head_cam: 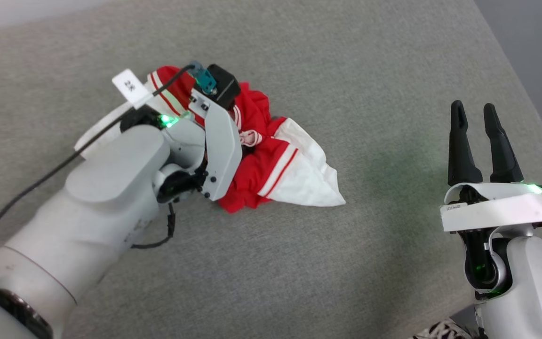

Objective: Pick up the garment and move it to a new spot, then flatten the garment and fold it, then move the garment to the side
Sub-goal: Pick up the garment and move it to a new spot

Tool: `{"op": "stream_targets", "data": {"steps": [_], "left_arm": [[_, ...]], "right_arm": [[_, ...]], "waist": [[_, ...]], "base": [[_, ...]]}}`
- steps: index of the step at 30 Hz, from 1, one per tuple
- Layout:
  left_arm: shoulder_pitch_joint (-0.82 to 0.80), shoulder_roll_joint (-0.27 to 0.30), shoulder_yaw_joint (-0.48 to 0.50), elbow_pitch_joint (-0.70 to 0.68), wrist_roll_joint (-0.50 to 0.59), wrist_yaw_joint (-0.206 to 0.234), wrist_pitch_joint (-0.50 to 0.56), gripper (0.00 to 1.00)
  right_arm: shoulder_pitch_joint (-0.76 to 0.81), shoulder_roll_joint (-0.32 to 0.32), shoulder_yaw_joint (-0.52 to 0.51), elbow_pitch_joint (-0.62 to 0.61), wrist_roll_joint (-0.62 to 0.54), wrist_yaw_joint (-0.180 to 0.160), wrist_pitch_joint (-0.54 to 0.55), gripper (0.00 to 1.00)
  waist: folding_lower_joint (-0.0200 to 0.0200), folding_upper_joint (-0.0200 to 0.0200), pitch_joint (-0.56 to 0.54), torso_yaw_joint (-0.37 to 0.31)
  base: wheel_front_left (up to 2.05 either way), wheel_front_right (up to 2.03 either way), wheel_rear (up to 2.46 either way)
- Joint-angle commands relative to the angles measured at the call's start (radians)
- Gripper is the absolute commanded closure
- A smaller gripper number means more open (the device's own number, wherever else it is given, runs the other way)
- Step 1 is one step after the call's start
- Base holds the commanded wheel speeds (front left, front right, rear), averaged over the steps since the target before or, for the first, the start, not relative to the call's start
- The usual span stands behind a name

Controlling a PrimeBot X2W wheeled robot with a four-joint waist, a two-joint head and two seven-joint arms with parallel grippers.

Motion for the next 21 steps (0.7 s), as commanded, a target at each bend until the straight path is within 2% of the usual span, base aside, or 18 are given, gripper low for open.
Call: {"op": "stream_targets", "data": {"steps": [1, 2, 4, 5, 6, 8, 9, 14, 19, 21], "left_arm": [[0.088, 0.028, -0.064, 0.079, 0.024, 0.024, 0.036, 1.00], [0.092, 0.031, -0.079, 0.091, 0.018, 0.026, 0.042, 1.00], [0.090, 0.037, -0.105, 0.110, 0.023, 0.028, 0.036, 0.74], [0.090, 0.038, -0.114, 0.116, 0.025, 0.028, 0.028, 0.54], [0.088, 0.037, -0.121, 0.118, 0.024, 0.028, 0.022, 0.42], [0.078, 0.034, -0.133, 0.115, 0.027, 0.028, 0.001, 0.03], [0.071, 0.029, -0.134, 0.110, 0.017, 0.028, -0.013, 0.00], [0.014, 0.014, -0.135, 0.070, 0.032, 0.027, -0.125, 0.00], [-0.021, -0.007, -0.128, 0.008, 0.041, 0.019, -0.297, 0.00], [-0.006, -0.024, -0.124, -0.028, 0.011, 0.016, -0.364, 0.00]], "right_arm": [[-0.001, 0.005, 0.007, -0.005, 0.006, -0.001, -0.001, 0.00], [-0.004, 0.005, 0.012, -0.006, 0.004, -0.001, 0.000, 0.00], [-0.012, 0.004, 0.018, -0.008, -0.004, -0.001, -0.001, 0.00], [-0.015, 0.004, 0.019, -0.009, -0.008, -0.001, -0.001, 0.00], [-0.017, 0.004, 0.022, -0.008, -0.014, -0.001, 0.000, 0.00], [-0.017, 0.004, 0.025, -0.005, -0.029, -0.001, -0.001, 0.00], [-0.016, 0.004, 0.027, -0.002, -0.039, -0.001, -0.001, 0.00], [-0.008, 0.003, 0.027, 0.014, -0.098, -0.001, 0.000, 0.00], [0.003, 0.002, 0.024, 0.038, -0.164, -0.001, -0.001, 0.00], [0.007, 0.003, 0.018, 0.049, -0.192, -0.001, -0.001, 0.00]], "waist": [[0.0000, 0.0000, 0.035, -0.032], [0.0000, 0.0000, 0.036, -0.031], [0.0000, 0.0000, 0.037, -0.027], [0.0000, 0.0000, 0.036, -0.023], [0.0000, 0.0000, 0.033, -0.016], [0.0000, 0.0000, 0.025, 0.002], [0.0000, 0.0000, 0.019, 0.014], [0.0000, 0.0000, -0.033, 0.103], [0.0000, 0.0000, -0.106, 0.218], [0.0000, 0.0000, -0.137, 0.266]], "base": [[0.00, 0.00, 0.00], [0.00, 0.00, 0.00], [0.00, 0.00, 0.00], [0.00, 0.00, 0.00], [0.00, 0.00, 0.00], [0.00, 0.00, 0.00], [0.00, 0.00, 0.00], [0.00, 0.00, 0.00], [0.00, 0.00, 0.00], [0.00, 0.00, 0.00]]}}
